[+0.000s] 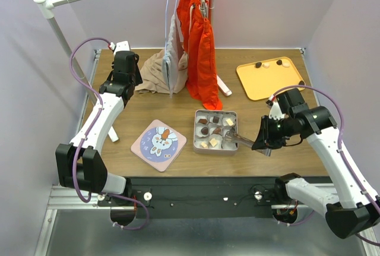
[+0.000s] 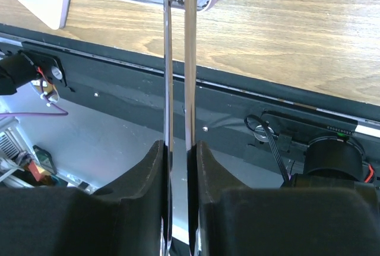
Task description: Pack the chocolate
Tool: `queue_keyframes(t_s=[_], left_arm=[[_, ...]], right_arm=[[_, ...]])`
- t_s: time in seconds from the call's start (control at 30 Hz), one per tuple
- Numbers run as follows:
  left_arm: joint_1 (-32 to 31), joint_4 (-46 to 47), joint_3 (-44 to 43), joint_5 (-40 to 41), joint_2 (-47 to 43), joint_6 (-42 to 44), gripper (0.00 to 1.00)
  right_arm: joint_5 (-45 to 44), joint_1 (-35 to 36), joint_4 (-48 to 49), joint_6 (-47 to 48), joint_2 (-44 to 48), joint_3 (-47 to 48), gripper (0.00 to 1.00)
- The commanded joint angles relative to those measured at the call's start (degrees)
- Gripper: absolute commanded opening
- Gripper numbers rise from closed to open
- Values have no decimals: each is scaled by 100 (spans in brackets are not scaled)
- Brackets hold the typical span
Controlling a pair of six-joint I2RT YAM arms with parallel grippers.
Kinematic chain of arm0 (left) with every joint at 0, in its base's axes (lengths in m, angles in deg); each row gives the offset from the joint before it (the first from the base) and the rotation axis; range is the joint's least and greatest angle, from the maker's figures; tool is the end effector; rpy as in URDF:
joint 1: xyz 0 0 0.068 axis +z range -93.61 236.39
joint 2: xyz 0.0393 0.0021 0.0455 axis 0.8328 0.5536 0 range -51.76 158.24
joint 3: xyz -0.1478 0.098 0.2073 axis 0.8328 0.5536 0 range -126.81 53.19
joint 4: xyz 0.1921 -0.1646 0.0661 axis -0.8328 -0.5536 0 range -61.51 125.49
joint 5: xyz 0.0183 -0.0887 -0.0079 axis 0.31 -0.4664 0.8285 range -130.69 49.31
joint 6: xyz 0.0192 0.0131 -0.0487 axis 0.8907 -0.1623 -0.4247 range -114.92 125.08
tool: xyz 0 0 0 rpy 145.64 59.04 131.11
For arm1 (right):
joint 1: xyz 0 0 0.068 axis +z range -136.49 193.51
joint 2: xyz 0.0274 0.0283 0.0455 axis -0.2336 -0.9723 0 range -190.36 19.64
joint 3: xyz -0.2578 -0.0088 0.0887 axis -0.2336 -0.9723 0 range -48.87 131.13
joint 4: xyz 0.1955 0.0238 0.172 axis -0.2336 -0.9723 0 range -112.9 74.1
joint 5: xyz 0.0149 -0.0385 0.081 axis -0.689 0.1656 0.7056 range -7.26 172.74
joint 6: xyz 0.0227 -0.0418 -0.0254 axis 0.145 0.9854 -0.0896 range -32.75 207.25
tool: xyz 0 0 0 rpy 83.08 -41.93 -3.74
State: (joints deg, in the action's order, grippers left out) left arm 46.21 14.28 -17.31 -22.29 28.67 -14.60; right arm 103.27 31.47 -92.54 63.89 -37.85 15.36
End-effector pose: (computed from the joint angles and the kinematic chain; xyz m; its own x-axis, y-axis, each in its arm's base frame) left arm 0.3170 -0.0454 0.3349 -0.4462 -0.2445 -0.8609 -0.2639 0.9551 -0.1345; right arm 0.1401 0.0585 0.3236 -0.9801 0.0725 -0.1848 -0.0162 0.8985 0.4387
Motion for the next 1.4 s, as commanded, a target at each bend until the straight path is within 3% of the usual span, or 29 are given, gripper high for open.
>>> queue_keyframes(t_s=[0.0, 0.13, 0.4, 0.73, 0.97, 1.17, 1.37], left_arm=[[33, -50, -175, 33, 26, 35, 47], [33, -41, -166, 33, 44, 26, 47], [33, -50, -157, 50, 35, 35, 47], [33, -23, -139, 15, 35, 43, 47], [33, -84, -131, 68, -9, 43, 47], [33, -32, -43, 95, -80, 44, 47], [33, -58, -130, -38, 44, 35, 46]], right_arm=[[-76, 33, -308, -20, 151, -51, 34], [-76, 33, -308, -3, 133, -42, 44], [-146, 33, -308, 41, 72, 90, 45], [-655, 33, -290, -108, -411, 1460, 17], [-1980, 33, 44, -274, -728, 1901, 15], [-4394, 33, 237, -915, -465, 1400, 13], [-6006, 33, 1256, -1732, -367, 182, 20]])
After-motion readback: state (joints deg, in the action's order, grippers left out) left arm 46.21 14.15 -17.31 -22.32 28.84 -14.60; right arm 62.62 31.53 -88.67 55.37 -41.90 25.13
